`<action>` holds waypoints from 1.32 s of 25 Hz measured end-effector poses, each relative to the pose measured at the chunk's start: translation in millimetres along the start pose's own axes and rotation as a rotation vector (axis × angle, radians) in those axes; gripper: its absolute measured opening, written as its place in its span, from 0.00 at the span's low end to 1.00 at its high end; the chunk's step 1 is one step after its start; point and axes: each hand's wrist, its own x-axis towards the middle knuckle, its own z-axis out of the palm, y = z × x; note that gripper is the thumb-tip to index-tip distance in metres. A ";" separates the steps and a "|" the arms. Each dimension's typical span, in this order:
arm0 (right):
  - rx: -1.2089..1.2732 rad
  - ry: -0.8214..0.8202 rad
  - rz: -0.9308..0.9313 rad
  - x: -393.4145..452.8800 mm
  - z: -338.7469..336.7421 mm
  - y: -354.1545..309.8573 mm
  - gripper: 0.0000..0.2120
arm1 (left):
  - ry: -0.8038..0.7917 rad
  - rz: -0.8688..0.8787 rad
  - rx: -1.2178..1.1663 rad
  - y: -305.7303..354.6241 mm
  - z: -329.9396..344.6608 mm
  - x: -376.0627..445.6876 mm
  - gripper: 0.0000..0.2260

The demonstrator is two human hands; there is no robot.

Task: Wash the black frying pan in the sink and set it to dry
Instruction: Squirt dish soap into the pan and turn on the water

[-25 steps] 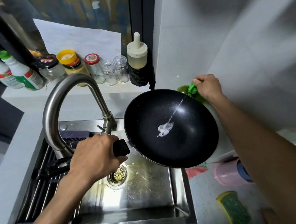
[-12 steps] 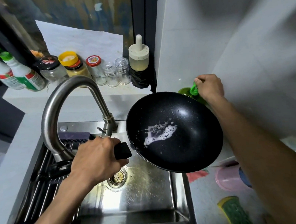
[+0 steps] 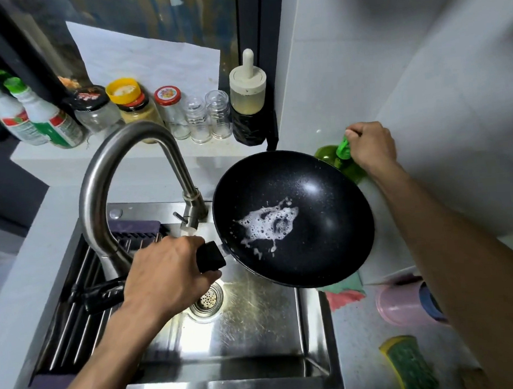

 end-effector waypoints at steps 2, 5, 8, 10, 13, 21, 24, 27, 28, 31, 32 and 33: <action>-0.025 0.009 -0.001 -1.0 3.6 2.9 0.13 | 0.002 -0.009 -0.001 -3.5 4.8 0.2 0.24; -0.010 -0.014 -0.009 -2.0 2.3 3.3 0.14 | 0.014 -0.023 -0.020 -4.9 12.8 -7.6 0.23; 0.019 0.014 -0.031 -6.4 2.1 -2.3 0.17 | -0.025 -0.049 -0.049 -6.8 33.6 -30.9 0.20; 0.069 0.089 -0.095 -35.8 6.2 -11.4 0.18 | -0.073 -0.098 -0.095 -12.1 54.4 -53.8 0.20; 0.323 0.176 -0.219 -112.1 24.3 -39.6 0.16 | -0.160 -0.184 -0.140 -23.6 87.7 -86.5 0.19; 1.051 -0.991 -0.269 -248.0 76.2 -212.2 0.30 | -0.266 -0.220 -0.140 -63.5 168.6 -94.3 0.17; 1.072 -0.920 -0.232 -242.5 78.8 -209.4 0.07 | -0.288 -0.217 -0.148 -68.9 191.7 -85.0 0.18; 1.054 -0.926 -0.256 -248.2 70.8 -179.5 0.17 | -0.346 -0.203 -0.144 -68.5 215.6 -77.4 0.18; 1.030 -0.956 -0.264 -251.8 69.8 -178.7 0.24 | -0.369 -0.195 -0.142 -66.4 221.5 -75.9 0.18; 1.015 -0.982 -0.330 -255.3 80.5 -194.7 0.24 | -0.381 -0.194 -0.155 -59.0 231.4 -71.5 0.16; 1.035 -0.959 -0.323 -254.6 81.0 -193.7 0.19 | -0.382 -0.201 -0.165 -58.4 232.1 -70.5 0.16; 1.066 -0.915 -0.301 -251.7 79.6 -183.4 0.16 | -0.383 -0.206 -0.177 -58.3 232.7 -69.6 0.16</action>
